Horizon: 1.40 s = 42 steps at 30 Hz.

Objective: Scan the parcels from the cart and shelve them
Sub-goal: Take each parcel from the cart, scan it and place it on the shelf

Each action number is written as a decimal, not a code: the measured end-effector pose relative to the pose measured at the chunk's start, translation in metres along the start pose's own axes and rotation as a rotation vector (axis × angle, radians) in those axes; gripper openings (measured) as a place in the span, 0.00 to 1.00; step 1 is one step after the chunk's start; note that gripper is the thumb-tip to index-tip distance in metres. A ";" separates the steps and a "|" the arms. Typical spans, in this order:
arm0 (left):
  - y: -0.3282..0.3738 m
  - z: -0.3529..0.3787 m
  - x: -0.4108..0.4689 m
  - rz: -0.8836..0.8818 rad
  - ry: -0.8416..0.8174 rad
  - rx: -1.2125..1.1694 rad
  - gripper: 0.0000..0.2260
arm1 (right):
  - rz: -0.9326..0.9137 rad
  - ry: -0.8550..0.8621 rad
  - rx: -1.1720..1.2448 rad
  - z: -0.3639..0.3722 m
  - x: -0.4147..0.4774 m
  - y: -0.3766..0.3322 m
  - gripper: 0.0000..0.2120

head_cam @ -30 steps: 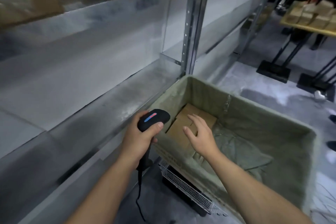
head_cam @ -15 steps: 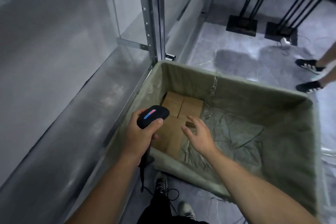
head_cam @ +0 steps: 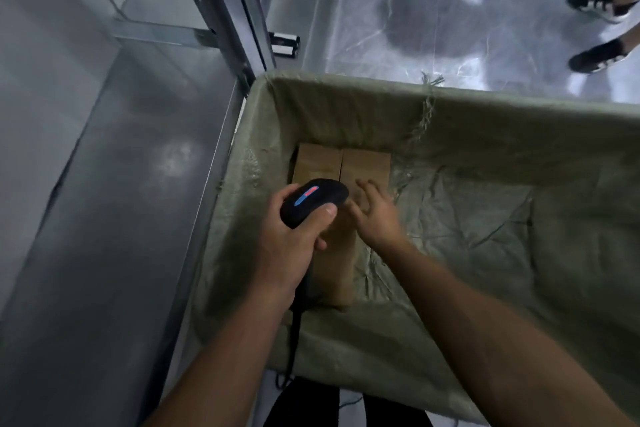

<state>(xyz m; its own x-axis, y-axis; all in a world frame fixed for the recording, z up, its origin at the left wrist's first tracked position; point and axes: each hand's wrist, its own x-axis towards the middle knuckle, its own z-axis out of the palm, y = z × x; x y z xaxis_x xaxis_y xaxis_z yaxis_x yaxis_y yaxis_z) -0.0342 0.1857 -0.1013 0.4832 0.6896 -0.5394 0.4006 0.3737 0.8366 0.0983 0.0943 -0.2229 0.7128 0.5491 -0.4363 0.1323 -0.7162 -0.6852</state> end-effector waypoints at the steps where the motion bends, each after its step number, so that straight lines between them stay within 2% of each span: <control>1: -0.003 0.002 0.009 -0.017 0.017 0.009 0.21 | 0.010 -0.003 0.000 0.005 0.009 0.002 0.28; 7: -0.015 0.012 0.043 -0.079 0.070 0.054 0.21 | 0.045 0.036 -0.057 0.024 0.039 0.027 0.36; 13: -0.023 0.024 0.047 -0.130 0.021 0.053 0.19 | 0.103 0.190 -0.102 0.021 0.037 0.044 0.40; 19: -0.025 0.027 0.048 -0.152 -0.007 0.036 0.19 | 0.242 0.197 0.111 0.001 0.045 0.061 0.42; 25: -0.026 0.021 0.049 -0.149 0.007 0.026 0.18 | 0.197 0.221 0.240 -0.019 0.029 0.071 0.38; 31: -0.025 0.024 0.044 -0.126 -0.019 0.015 0.18 | 0.153 0.233 0.063 -0.016 0.019 0.082 0.30; 38: -0.027 0.025 0.038 -0.126 -0.035 0.009 0.19 | 0.335 0.300 -0.191 -0.018 0.023 0.074 0.45; 42: -0.026 0.026 0.036 -0.122 -0.040 -0.001 0.20 | 0.416 0.355 -0.151 -0.025 0.024 0.076 0.43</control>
<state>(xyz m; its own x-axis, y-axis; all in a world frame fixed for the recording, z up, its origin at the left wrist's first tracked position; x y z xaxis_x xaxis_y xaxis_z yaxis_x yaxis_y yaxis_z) -0.0074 0.1848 -0.1442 0.4612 0.6138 -0.6408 0.4577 0.4541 0.7644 0.1426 0.0430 -0.2711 0.9103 0.0472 -0.4112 -0.1314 -0.9092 -0.3951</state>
